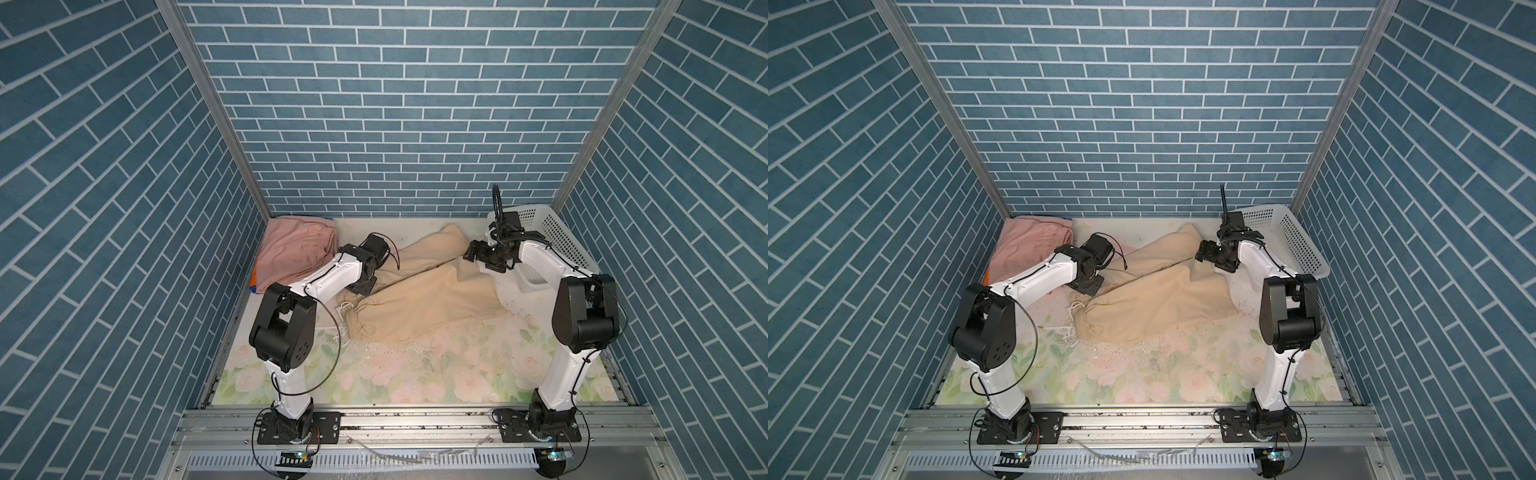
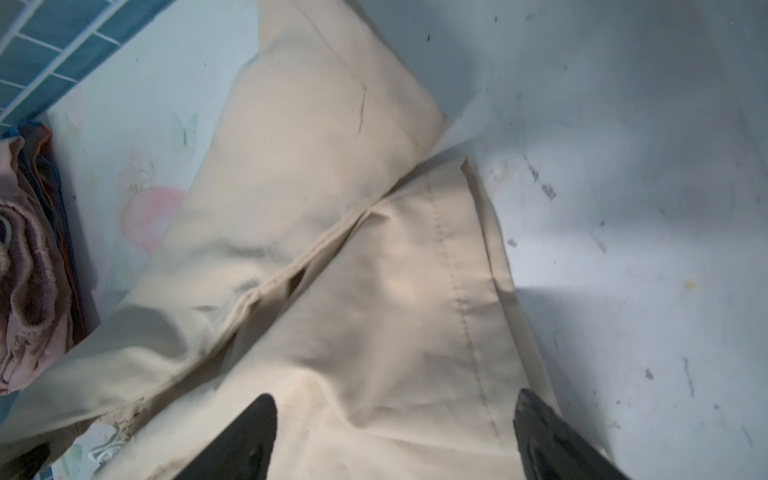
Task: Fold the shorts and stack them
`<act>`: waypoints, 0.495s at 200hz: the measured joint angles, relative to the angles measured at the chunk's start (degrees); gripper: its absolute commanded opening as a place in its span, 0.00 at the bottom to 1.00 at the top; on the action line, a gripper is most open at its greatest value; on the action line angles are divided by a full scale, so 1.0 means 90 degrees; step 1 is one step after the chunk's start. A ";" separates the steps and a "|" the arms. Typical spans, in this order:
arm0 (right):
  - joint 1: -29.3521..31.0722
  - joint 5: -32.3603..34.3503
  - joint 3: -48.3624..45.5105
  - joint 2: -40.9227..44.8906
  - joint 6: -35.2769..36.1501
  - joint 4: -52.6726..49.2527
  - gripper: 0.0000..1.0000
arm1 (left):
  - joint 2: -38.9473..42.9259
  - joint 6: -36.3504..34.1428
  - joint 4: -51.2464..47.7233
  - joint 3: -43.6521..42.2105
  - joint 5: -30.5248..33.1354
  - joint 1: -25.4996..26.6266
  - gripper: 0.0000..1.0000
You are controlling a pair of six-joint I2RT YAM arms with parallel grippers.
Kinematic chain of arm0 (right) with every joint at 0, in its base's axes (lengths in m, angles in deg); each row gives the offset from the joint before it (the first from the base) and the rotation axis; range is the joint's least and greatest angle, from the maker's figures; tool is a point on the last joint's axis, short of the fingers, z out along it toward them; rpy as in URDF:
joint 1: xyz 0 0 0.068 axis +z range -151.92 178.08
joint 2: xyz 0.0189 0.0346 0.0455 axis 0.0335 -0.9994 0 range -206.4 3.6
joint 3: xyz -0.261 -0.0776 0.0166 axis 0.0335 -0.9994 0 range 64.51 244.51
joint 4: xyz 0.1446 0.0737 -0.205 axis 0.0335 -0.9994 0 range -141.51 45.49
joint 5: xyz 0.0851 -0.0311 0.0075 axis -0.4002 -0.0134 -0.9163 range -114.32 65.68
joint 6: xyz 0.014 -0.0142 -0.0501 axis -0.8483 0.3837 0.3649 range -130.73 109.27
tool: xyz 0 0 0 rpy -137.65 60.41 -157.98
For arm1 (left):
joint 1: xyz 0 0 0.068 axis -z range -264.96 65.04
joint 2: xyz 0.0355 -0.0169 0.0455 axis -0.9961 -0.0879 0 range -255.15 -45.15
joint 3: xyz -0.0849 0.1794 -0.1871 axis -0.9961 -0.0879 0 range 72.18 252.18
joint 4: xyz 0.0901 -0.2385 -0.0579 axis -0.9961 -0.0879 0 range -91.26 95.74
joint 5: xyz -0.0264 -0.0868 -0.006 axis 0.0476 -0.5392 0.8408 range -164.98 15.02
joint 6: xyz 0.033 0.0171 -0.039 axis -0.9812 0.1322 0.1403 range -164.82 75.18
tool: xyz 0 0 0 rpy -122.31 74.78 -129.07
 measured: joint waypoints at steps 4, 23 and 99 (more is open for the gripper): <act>-0.0005 0.0000 0.0172 -0.0126 -0.0029 0.0005 0.90 | 0.0039 -0.0024 0.0000 0.0000 0.0010 0.0000 0.00; -0.0012 -0.0007 0.0984 -0.0784 -0.0165 0.0022 0.89 | 0.0228 -0.0138 0.0002 0.0000 0.0073 0.0000 0.00; -0.0024 0.0194 0.2096 -0.2378 -0.0646 0.0163 0.76 | 0.0389 -0.0355 0.0007 0.0000 0.0146 -0.0015 0.00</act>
